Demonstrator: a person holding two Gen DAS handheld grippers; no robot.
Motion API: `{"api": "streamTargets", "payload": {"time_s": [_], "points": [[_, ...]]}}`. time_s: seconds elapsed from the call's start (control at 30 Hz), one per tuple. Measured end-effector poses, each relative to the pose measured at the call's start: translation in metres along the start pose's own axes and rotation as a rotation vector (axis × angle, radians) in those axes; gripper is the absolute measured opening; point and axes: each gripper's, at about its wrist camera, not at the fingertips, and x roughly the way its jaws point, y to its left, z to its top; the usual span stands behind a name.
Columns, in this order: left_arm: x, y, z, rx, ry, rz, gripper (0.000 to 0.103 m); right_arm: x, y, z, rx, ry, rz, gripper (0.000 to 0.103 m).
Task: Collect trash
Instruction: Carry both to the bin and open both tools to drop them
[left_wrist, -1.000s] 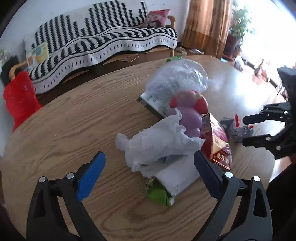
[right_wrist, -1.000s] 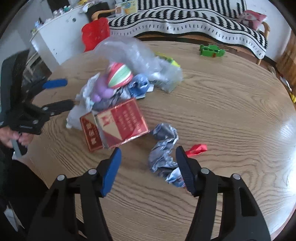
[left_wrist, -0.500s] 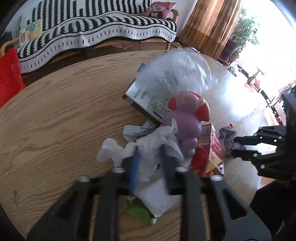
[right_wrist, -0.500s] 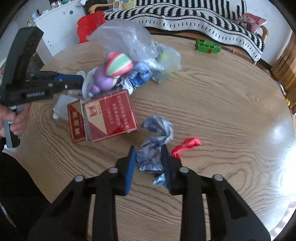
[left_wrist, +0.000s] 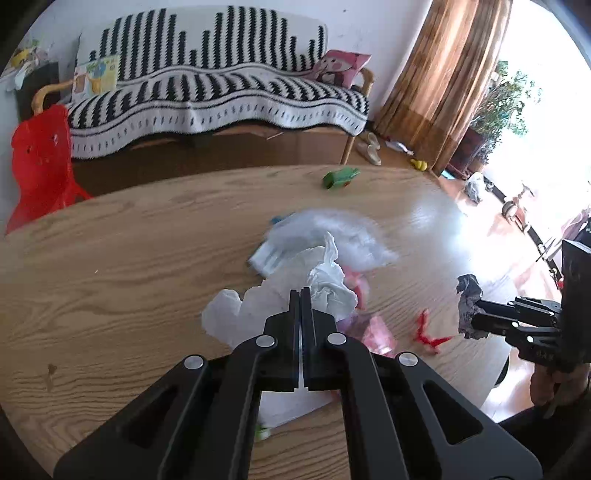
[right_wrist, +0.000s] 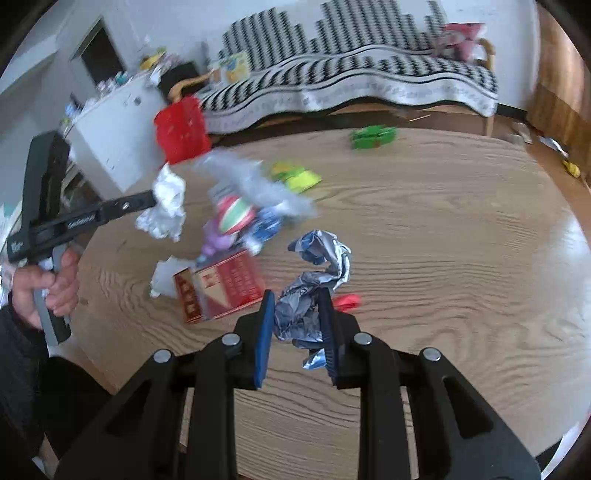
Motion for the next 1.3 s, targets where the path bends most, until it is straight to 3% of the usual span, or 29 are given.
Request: {"api": "streamTargets", "payload": {"time_s": [0.23, 0.5, 0.67, 0.83, 1.0, 1.3], "points": [[0.015, -0.095, 0.021, 0.091, -0.035, -0.100, 0.000, -0.067, -0.101, -0.021, 0.205, -0.112, -0.155, 0.024], [0.049, -0.243, 0.018, 0.226, -0.019, -0.284, 0.000, -0.152, -0.241, -0.107, 0.503, -0.177, -0.411, 0.024], [0.071, -0.355, -0.014, 0.357, 0.044, -0.425, 0.000, -0.181, -0.306, -0.166, 0.665, -0.143, -0.512, 0.024], [0.094, -0.430, -0.053, 0.460, 0.116, -0.507, 0.000, -0.181, -0.352, -0.211, 0.788, -0.050, -0.539, 0.024], [0.116, -0.466, -0.074, 0.486, 0.188, -0.543, 0.000, -0.165, -0.375, -0.234, 0.839, 0.054, -0.524, 0.025], [0.138, -0.484, -0.087, 0.488, 0.240, -0.554, 0.000, -0.159, -0.382, -0.229, 0.869, 0.062, -0.532, 0.028]]}}
